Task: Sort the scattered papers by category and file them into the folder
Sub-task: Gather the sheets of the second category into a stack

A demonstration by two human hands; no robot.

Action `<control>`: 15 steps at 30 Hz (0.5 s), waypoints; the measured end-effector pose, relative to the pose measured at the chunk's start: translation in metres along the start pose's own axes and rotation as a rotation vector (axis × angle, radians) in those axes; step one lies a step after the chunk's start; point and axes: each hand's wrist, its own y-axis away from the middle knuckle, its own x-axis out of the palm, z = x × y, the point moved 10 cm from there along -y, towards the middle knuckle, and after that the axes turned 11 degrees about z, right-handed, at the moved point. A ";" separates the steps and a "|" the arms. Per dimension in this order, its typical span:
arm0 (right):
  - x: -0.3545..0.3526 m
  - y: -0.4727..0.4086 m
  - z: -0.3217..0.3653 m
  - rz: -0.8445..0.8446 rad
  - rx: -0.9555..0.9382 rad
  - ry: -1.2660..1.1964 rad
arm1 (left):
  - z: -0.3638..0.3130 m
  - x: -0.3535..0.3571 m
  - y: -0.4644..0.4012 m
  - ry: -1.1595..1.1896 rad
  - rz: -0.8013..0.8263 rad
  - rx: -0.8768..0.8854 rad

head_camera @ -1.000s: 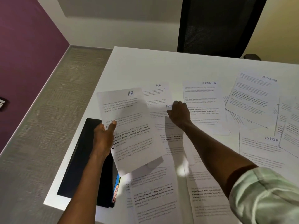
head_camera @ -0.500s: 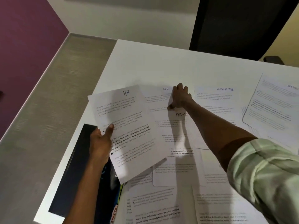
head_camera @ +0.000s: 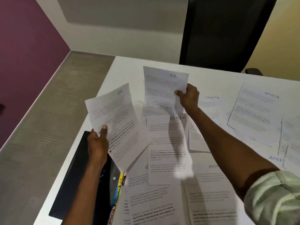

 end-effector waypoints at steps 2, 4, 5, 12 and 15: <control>-0.029 0.012 0.028 -0.071 -0.098 -0.058 | -0.013 0.005 0.006 0.010 0.002 0.037; -0.057 0.024 0.055 -0.112 -0.170 -0.075 | -0.027 0.012 0.013 0.025 0.013 0.080; -0.070 0.030 0.068 -0.119 -0.202 -0.088 | -0.035 0.015 0.018 0.028 0.017 0.101; -0.151 0.097 0.150 -0.059 -0.361 -0.221 | -0.092 0.035 0.058 0.024 0.052 0.229; -0.171 0.130 0.162 0.091 -0.327 -0.243 | -0.106 0.055 0.087 0.031 0.147 0.222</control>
